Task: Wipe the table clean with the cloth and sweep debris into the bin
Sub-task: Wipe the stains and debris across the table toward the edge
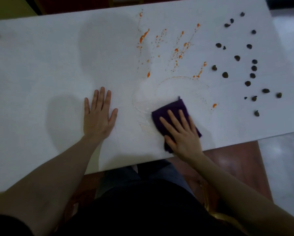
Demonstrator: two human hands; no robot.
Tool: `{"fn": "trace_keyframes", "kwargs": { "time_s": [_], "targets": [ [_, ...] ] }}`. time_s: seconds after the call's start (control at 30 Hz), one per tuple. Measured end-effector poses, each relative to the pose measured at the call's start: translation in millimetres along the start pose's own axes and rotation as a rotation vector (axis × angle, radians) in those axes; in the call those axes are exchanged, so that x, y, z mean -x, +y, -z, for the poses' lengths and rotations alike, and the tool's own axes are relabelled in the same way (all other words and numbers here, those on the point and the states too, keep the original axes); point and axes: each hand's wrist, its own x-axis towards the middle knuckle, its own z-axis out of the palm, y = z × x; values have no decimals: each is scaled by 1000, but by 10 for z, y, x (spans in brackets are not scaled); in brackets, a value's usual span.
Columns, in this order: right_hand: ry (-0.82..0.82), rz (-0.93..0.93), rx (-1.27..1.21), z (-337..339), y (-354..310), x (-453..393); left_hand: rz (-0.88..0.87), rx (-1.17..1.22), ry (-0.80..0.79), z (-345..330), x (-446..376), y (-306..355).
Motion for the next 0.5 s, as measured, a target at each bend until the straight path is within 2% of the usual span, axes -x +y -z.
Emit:
{"fn": "trace_keyframes", "kwargs": {
  "time_s": [0.17, 0.3, 0.4, 0.5],
  "targets": [
    [-33, -228, 12, 191, 563, -388, -4, -11, 20, -12, -1, -7],
    [13, -374, -1, 127, 263, -1109, -4, -10, 20, -20, 5, -19],
    [6, -296, 14, 71, -215, -1387, -3, -5, 19, -16, 11, -11],
    [-17, -73, -8, -7, -599, -1163, 0, -11, 5, 6, 20, 0]
  ]
}}
